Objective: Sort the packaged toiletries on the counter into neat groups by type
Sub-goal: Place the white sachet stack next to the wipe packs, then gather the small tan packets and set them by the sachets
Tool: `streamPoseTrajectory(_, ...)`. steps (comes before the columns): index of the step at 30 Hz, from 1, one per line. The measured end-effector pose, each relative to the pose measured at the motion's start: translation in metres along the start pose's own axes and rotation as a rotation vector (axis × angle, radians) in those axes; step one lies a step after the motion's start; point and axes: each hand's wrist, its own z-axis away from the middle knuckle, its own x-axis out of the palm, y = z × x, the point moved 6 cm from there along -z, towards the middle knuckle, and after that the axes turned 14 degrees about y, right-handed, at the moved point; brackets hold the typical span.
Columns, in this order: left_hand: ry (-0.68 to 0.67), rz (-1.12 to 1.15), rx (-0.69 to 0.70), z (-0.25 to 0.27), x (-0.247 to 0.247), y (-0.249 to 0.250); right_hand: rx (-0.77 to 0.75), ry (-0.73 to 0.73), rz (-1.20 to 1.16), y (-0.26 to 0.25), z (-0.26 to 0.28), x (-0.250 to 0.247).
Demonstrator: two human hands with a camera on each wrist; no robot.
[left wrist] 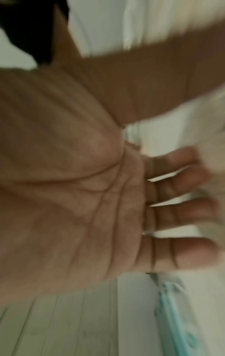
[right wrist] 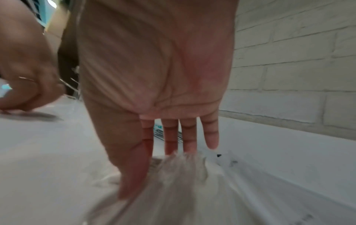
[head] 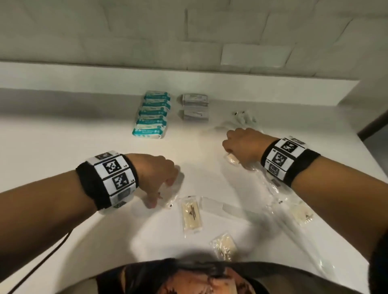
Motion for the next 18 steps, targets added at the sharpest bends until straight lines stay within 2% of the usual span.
streamPoseTrajectory(3,0.125,-0.012,-0.005,0.008,0.011,0.007,-0.028,0.071,0.054,-0.003,0.001,-0.006)
streamPoseTrajectory(5,0.133,0.000,-0.027,0.014,0.010,0.006,-0.020,0.183,0.001,-0.007,0.005,-0.014)
streamPoseTrajectory(7,0.146,-0.002,-0.048,0.019,0.006,0.004,0.044,0.325,-0.147,-0.008,0.013,-0.028)
streamPoseTrajectory(9,0.240,0.095,-0.081,0.026,-0.003,0.000,0.159,0.430,-0.411,-0.007,0.024,-0.044)
streamPoseTrajectory(10,0.301,0.154,-0.073,0.029,-0.007,0.002,0.234,0.429,-0.544,-0.007,0.034,-0.050)
streamPoseTrajectory(12,0.377,0.249,-0.006,0.032,-0.013,0.012,0.292,0.240,-0.768,-0.021,0.055,-0.052)
streamPoseTrajectory(15,0.317,0.265,0.135,0.035,-0.009,0.049,0.030,-0.154,-0.723,-0.079,0.101,-0.040)
streamPoseTrajectory(16,0.289,0.237,0.166,0.033,-0.004,0.061,-0.063,-0.217,-0.672,-0.096,0.113,-0.032)
streamPoseTrajectory(18,0.278,0.177,0.244,0.029,0.004,0.081,-0.182,-0.221,-0.580,-0.117,0.132,-0.021)
